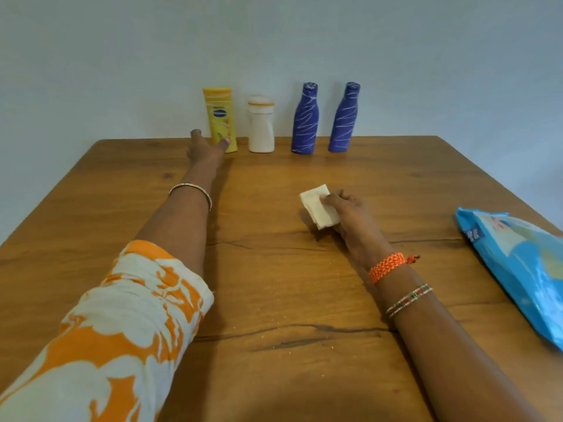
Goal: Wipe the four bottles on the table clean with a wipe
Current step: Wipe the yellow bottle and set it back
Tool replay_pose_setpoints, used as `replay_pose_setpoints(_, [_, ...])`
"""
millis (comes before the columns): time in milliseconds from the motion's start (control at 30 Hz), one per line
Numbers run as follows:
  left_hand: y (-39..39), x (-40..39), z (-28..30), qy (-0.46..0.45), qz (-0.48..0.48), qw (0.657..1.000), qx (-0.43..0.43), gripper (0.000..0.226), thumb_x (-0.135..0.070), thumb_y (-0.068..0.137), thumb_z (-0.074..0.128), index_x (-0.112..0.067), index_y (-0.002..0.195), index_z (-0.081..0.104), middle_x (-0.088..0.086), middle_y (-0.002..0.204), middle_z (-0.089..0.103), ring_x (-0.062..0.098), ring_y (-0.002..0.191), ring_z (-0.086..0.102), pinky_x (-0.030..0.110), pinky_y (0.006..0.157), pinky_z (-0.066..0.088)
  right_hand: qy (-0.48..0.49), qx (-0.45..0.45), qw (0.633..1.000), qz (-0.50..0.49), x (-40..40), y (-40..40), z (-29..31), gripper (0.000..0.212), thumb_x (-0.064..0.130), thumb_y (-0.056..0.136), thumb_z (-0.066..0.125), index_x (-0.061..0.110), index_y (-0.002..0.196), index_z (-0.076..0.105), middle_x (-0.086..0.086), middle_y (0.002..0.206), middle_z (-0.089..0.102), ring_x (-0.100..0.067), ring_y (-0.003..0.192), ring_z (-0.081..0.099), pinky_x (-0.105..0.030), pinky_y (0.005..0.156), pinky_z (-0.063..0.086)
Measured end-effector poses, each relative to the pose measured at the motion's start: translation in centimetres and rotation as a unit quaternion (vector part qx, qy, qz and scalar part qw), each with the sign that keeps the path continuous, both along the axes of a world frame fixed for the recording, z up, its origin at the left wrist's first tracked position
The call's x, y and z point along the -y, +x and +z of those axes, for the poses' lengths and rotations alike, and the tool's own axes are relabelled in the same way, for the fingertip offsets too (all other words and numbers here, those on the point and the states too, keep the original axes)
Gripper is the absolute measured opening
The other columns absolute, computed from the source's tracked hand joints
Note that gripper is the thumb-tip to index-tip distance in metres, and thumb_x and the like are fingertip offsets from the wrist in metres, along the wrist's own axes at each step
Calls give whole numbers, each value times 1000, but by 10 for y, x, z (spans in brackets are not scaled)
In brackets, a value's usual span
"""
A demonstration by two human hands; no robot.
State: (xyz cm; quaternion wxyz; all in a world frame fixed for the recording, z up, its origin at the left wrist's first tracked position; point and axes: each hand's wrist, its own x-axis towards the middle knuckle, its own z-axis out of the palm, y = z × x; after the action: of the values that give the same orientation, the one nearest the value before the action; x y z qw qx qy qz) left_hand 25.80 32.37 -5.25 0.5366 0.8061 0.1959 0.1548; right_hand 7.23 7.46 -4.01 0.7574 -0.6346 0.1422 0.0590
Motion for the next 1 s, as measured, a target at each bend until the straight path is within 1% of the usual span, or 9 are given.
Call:
replay_pose_setpoints(67, [5,6,-5,-3,38,999,-8,76,-38,82,70,-13,142,32,10,145,38,29,134,35,39,108,35,3,-10,1000,1,1,0,1,13,16,92,58,10,102,55,-11,89,65,-14,60,68,-34,59,55])
replay_pose_setpoints(233, [16,8,-4,-17,52,998,-15,59,-37,83,68,-18,133,42,8,137,47,28,128,41,40,105,40,-3,-14,1000,6,-2,0,0,21,18,92,58,9,110,57,-12,94,66,-15,64,69,-32,54,56])
replay_pose_setpoints(433, [24,4,-4,-7,67,998,1,41,-35,82,69,-18,116,53,5,126,56,25,119,49,38,99,44,-37,-23,999,-2,1,5,-1,12,22,91,59,15,101,60,-12,103,63,-27,94,65,-42,77,57])
replay_pose_setpoints(567, [27,4,-5,-21,31,999,21,53,-33,81,73,-13,121,44,8,126,53,24,115,51,36,92,47,-62,-17,998,-3,1,6,-3,15,23,91,58,15,103,60,-10,103,63,-22,89,64,-35,73,57])
replay_pose_setpoints(633, [26,7,-4,-16,17,998,62,44,-26,84,70,-10,120,49,8,123,57,23,109,55,31,84,48,-56,-20,998,-4,2,6,-3,15,23,92,58,15,104,60,-10,101,63,-21,88,63,-37,76,56])
replay_pose_setpoints(733, [17,11,1,-7,6,995,100,20,-20,88,65,-11,102,53,7,109,58,19,96,55,29,79,47,-51,-23,998,-6,2,7,-3,14,23,92,58,17,104,59,-7,99,62,-20,88,62,-37,78,55])
replay_pose_setpoints(867, [-4,8,9,-140,-47,984,98,18,-13,86,61,-10,97,47,16,106,65,23,84,65,34,69,54,-51,-12,998,-28,1,7,-4,14,22,92,57,16,104,59,-6,96,61,-19,87,61,-39,79,56])
replay_pose_setpoints(933, [-24,10,16,-255,-116,957,82,26,-4,85,55,-3,109,47,24,107,66,26,77,69,36,65,57,-53,-6,997,-62,0,7,-6,9,23,93,56,19,101,57,-5,97,60,-21,93,61,-44,86,54])
replay_pose_setpoints(1000, [-57,18,25,-333,-183,923,64,46,0,81,49,6,125,41,21,97,66,25,69,68,35,59,57,-55,11,994,-89,-3,8,-4,4,24,94,55,23,97,54,-5,98,60,-23,96,62,-45,86,54])
